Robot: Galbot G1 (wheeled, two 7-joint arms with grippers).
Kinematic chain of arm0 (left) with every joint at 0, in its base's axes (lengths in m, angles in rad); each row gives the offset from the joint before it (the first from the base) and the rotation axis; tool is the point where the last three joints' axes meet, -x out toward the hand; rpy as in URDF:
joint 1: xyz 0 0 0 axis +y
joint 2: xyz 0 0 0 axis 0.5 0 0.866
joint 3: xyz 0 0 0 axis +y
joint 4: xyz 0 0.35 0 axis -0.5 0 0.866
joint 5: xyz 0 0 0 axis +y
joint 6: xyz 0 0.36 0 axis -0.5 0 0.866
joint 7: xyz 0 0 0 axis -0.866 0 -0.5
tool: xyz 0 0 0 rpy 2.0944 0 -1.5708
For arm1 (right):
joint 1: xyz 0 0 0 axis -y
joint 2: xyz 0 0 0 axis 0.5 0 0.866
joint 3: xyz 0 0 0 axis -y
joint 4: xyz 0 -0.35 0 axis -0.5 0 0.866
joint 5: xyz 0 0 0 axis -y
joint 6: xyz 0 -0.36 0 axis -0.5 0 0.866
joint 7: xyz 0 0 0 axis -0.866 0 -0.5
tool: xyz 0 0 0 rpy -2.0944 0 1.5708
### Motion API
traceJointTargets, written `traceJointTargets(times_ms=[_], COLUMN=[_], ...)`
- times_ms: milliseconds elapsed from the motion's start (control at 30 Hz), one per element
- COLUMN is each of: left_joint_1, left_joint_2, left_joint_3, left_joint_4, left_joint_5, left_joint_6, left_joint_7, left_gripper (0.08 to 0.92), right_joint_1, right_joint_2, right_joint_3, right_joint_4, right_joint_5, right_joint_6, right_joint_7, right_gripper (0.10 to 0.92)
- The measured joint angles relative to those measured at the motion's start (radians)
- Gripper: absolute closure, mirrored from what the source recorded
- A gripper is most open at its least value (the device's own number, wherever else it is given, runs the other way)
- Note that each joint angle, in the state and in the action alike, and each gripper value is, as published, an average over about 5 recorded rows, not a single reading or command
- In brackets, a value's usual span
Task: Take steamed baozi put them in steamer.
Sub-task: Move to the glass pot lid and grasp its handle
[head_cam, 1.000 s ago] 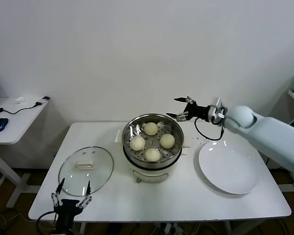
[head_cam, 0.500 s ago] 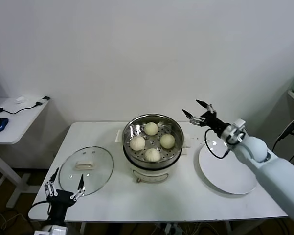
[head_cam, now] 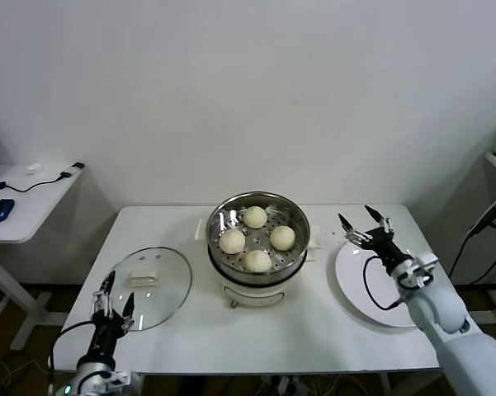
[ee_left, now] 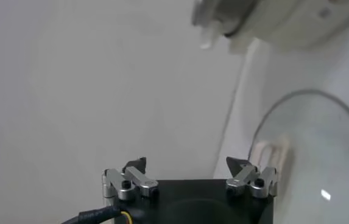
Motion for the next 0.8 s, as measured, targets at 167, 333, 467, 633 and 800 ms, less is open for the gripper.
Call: traceJointTargets(times_ms=[167, 333, 467, 633, 800], left_joint_1=[-0.056, -0.121, -0.18, -0.254, -0.314], left_joint_2=[0.009, 0.012, 0.007, 0.008, 0.014], left_joint_3=[0.038, 0.084, 0.114, 0.138, 0.154], left_joint_4=[0.081, 0.164, 0.227, 0.301, 0.372], left_joint_5=[0.149, 0.225, 0.265, 0.295, 0.303], left_joint_6=[0.067, 0.134, 0.178, 0.211, 0.232], left_joint_7=[-0.015, -0.022, -0.022, -0.021, -0.022], left_gripper=[0.177, 0.177, 0.177, 0.177, 0.177], right_joint_1=[-0.065, -0.111, -0.137, -0.154, -0.162], right_joint_2=[0.028, 0.053, 0.067, 0.078, 0.089], right_joint_3=[0.06, 0.102, 0.126, 0.152, 0.166], right_joint_4=[-0.008, -0.011, -0.012, -0.018, -0.025], right_joint_5=[-0.04, -0.073, -0.09, -0.105, -0.117], right_joint_6=[0.002, 0.003, 0.006, 0.012, 0.017], right_joint_7=[0.014, 0.024, 0.033, 0.041, 0.043], right_gripper=[0.203, 0.203, 0.203, 0.203, 0.203])
